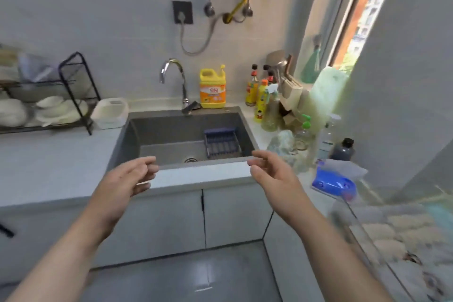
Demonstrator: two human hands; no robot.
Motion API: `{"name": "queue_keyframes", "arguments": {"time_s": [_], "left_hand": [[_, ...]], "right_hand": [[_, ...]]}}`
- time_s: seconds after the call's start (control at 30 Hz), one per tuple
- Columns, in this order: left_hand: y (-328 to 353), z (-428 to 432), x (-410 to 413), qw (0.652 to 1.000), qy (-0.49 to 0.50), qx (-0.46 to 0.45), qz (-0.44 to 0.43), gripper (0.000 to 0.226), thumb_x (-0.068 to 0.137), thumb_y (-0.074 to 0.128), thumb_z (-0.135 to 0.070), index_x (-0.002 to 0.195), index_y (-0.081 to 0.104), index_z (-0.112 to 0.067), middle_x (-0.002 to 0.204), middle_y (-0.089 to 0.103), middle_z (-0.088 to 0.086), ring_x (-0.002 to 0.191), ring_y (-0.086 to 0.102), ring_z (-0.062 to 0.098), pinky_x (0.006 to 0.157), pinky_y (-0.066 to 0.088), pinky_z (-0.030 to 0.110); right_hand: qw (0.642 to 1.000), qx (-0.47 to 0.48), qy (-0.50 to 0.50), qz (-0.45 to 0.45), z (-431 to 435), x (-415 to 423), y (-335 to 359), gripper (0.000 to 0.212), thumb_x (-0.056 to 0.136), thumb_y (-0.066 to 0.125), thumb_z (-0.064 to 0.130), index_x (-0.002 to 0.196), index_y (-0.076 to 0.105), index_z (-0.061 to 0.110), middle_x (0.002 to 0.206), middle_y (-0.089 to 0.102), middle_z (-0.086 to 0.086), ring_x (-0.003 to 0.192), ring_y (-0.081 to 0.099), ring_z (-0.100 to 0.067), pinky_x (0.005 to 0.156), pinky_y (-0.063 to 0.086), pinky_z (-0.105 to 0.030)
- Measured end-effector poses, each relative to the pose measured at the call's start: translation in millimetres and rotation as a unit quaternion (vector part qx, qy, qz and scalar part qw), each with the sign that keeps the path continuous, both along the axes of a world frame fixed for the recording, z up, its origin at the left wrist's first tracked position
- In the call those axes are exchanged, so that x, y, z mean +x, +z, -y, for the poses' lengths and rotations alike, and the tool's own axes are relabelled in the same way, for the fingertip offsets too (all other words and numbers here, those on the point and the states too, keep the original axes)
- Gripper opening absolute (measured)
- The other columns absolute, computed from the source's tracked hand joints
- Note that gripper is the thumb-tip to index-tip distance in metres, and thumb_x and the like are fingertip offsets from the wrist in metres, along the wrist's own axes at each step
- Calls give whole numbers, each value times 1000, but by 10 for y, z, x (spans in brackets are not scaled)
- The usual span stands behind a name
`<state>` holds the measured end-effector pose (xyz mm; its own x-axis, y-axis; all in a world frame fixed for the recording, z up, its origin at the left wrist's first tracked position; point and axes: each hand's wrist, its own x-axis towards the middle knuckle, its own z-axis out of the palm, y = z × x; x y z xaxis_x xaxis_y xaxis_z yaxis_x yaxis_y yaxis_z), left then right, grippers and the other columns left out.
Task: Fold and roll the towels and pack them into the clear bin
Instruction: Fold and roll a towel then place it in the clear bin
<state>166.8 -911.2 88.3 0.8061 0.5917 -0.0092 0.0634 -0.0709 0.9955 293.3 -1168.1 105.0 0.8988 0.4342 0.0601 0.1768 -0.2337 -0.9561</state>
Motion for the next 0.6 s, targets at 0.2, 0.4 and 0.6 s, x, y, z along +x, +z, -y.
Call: {"name": "queue_keyframes", "arguments": {"time_s": [0.2,0.4,0.6], "left_hand": [[4,-1272,-1563,988,154,-2,-10,24,99,45,-11,107,66,-20,114,67,5,112,60,25,95,47,40],[-55,-2242,-2921,966,259,-1,-15,25,98,47,-10,100,68,-22,111,68,1,109,61,23,94,48,41],[-223,-2874,-3676,947,318,-25,-27,24,98,47,-9,100,68,-20,112,67,4,107,62,22,87,51,34]], "right_hand": [[987,-15,160,-12,-1709,-847,-69,35,93,58,20,126,51,31,112,63,11,105,58,-2,89,45,-21],[970,-1,241,-24,-3143,-1819,-99,36,93,57,18,123,49,35,110,65,9,104,59,-5,84,43,-20],[951,-26,304,-54,-4093,-2461,-256,35,95,54,17,126,49,31,111,62,7,96,59,-7,64,44,-5]]}}
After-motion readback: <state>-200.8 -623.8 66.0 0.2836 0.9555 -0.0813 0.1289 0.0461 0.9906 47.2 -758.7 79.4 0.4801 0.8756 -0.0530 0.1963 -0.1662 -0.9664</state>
